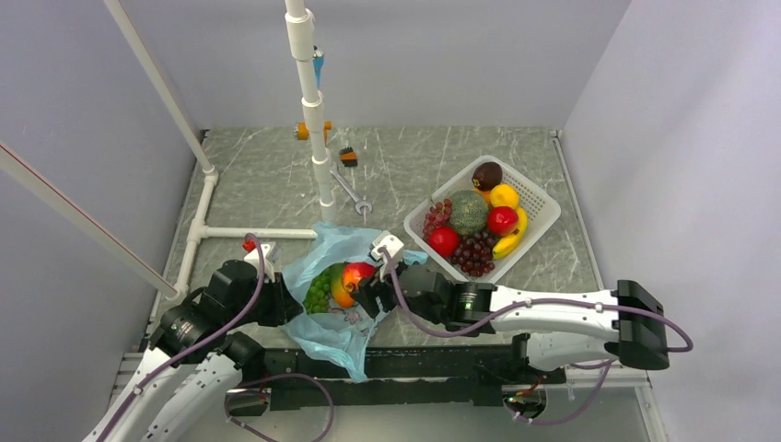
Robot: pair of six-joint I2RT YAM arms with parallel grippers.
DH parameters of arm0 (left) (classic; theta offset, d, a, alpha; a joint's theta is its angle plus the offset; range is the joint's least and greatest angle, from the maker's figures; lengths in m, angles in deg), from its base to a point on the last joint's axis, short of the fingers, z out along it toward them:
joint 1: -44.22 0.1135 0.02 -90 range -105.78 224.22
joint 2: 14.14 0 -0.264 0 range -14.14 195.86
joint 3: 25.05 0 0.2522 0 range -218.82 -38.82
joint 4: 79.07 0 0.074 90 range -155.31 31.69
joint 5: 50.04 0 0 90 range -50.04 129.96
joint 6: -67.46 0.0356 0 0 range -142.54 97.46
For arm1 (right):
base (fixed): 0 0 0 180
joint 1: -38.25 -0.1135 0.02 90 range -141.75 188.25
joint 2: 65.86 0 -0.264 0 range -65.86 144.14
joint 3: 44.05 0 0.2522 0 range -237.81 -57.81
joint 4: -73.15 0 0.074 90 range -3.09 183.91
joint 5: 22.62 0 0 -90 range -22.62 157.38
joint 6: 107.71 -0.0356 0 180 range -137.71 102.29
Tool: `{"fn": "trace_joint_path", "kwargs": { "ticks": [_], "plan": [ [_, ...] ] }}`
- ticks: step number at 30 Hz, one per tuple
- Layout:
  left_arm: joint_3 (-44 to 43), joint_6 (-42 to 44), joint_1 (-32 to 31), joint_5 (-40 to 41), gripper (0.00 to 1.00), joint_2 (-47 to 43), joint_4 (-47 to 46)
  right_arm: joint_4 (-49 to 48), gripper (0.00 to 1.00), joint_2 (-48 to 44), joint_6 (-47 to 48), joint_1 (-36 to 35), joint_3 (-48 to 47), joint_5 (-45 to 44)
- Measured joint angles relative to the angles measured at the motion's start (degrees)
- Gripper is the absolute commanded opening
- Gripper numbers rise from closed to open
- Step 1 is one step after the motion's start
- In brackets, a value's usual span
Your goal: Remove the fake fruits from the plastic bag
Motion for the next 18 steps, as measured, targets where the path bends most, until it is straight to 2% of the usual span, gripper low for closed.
{"fn": "trace_joint_path", "kwargs": {
  "ticks": [5,12,18],
  "plan": [
    [0.0,0.0,0.0,0.0,0.15,-0.2,0.0,-0.6,0.00,-6.6,-0.1,0.2,2.4,1.6],
    [0.0,0.2,0.0,-0.6,0.12,-0.2,-0.2,-3.5,0.00,-21.8,0.2,0.6,10.4,-2.7],
    [0.0,0.2,0.0,-0.6,0.11,-0.2,-0.1,-4.0,0.00,-31.5,1.9,1.1,11.9,-9.7]
  ]
}}
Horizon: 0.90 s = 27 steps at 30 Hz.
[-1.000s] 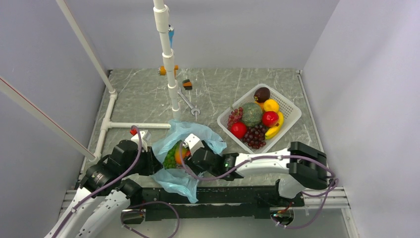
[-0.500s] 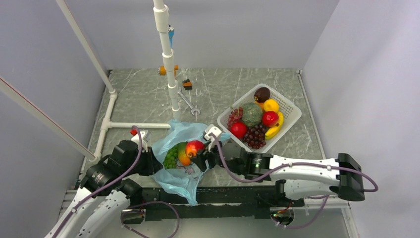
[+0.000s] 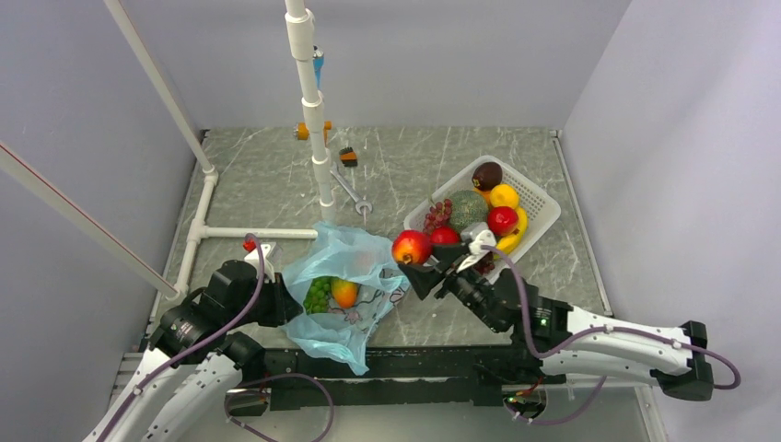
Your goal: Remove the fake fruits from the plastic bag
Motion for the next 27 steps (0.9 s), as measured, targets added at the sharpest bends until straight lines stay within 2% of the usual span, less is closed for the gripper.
{"fn": "trace_joint_path", "kwargs": {
  "ticks": [6,11,14,19,23,24,27],
  "plan": [
    [0.0,0.0,0.0,0.0,0.11,0.0,0.0,-0.2,0.00,-5.8,3.1,0.6,0.0,-5.0],
    [0.0,0.0,0.0,0.0,0.11,0.0,0.0,0.7,0.00,-5.4,1.8,4.3,0.0,-14.1],
    [0.0,0.0,0.0,0.0,0.11,0.0,0.0,3.8,0.00,-3.1,-2.8,9.6,-0.5,-18.8],
    [0.0,0.0,0.0,-0.2,0.11,0.0,0.0,15.1,0.00,4.6,-14.3,20.2,-5.4,-22.6],
    [0.0,0.0,0.0,-0.4,0.11,0.0,0.0,22.8,0.00,10.4,-23.5,27.4,-7.3,-22.1],
    [0.0,0.2,0.0,-0.4,0.11,0.0,0.0,28.5,0.00,13.3,-29.1,31.5,-7.3,-20.2],
    [0.0,0.4,0.0,-0.4,0.11,-0.1,0.0,31.8,0.00,14.2,-33.1,33.0,-7.3,-18.2]
  ]
}}
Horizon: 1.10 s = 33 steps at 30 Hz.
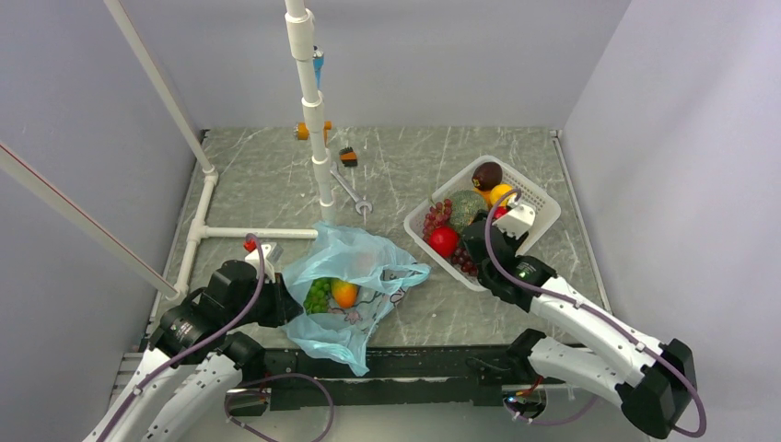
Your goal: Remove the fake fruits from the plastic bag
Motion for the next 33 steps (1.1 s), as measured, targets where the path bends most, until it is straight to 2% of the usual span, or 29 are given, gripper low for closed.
{"fn": "trace_joint_path", "kwargs": {
  "ticks": [2,7,11,16,17,18,19,20,27,33],
  "plan": [
    [0.0,0.0,0.0,0.0,0.11,0.0,0.0,3.3,0.00,0.2,-3.4,0.7,0.1,2.2],
    [0.0,0.1,0.0,-0.4,0.11,0.0,0.0,7.8,0.16,-4.1,-8.1,1.1,2.6,6.1],
    [0.0,0.1,0.0,-0.4,0.11,0.0,0.0,9.7,0.37,-9.8,-9.6,1.2,5.4,8.1],
    [0.0,0.0,0.0,-0.4,0.10,-0.3,0.0,10.6,0.64,-10.6,-9.6,1.2,6.8,9.3],
    [0.0,0.1,0.0,-0.4,0.10,-0.4,0.0,10.6,0.71,-10.5,-9.4,1.2,6.8,9.7],
    [0.0,0.1,0.0,-0.4,0.10,-0.4,0.0,10.6,0.85,-10.3,-9.1,1.2,6.8,10.0],
    [0.0,0.1,0.0,-0.4,0.10,-0.4,0.0,10.6,0.95,-10.2,-8.5,1.2,6.8,10.3],
    [0.0,0.1,0.0,-0.4,0.10,-0.4,0.0,10.5,0.99,-10.2,-8.2,1.2,6.8,10.5],
    [0.0,0.1,0.0,-0.4,0.11,-0.4,0.0,8.8,0.99,-12.8,-3.0,1.2,6.6,13.3],
    [0.0,0.1,0.0,-0.4,0.10,-0.4,-0.1,2.1,0.99,-15.5,6.8,1.2,4.6,25.4]
  ]
}}
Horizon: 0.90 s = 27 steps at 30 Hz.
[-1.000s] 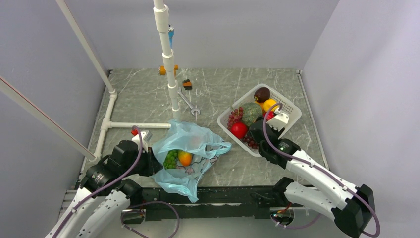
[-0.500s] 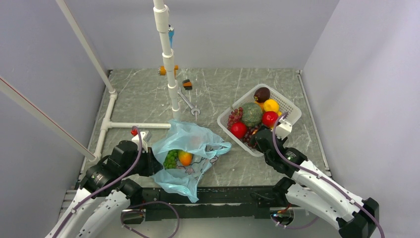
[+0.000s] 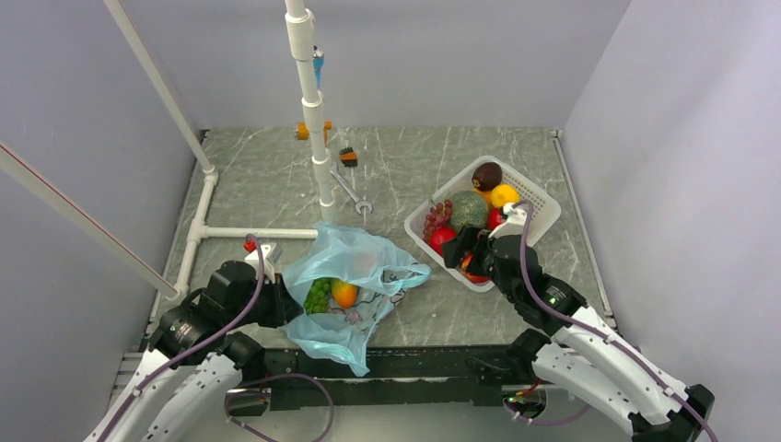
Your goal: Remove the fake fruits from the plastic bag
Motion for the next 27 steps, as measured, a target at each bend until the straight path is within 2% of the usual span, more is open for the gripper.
{"fn": "trace_joint_path", "kwargs": {
  "ticks": [5,11,16,18,20,22,27],
  "plan": [
    [0.0,0.2,0.0,0.0,0.10,0.0,0.0,-10.7,0.99,1.6,7.1,-2.6,-1.1,16.2],
    [0.0,0.2,0.0,0.0,0.10,0.0,0.0,-21.1,0.98,5.3,14.7,-19.7,-2.9,25.5],
    [0.0,0.2,0.0,0.0,0.10,0.1,0.0,-27.5,0.85,13.4,19.6,-33.2,-8.0,27.6],
    [0.0,0.2,0.0,0.0,0.10,0.1,0.0,-29.2,0.77,18.3,21.3,-37.4,-10.1,27.3],
    [0.0,0.2,0.0,0.0,0.10,0.1,0.0,-29.7,0.54,22.9,22.1,-40.0,-11.9,26.0],
    [0.0,0.3,0.0,0.0,0.10,0.1,0.0,-29.6,0.40,28.2,22.4,-41.4,-13.9,23.8],
    [0.0,0.3,0.0,0.0,0.10,0.1,0.0,-29.2,0.38,37.0,20.6,-41.5,-15.0,16.2]
  ]
}}
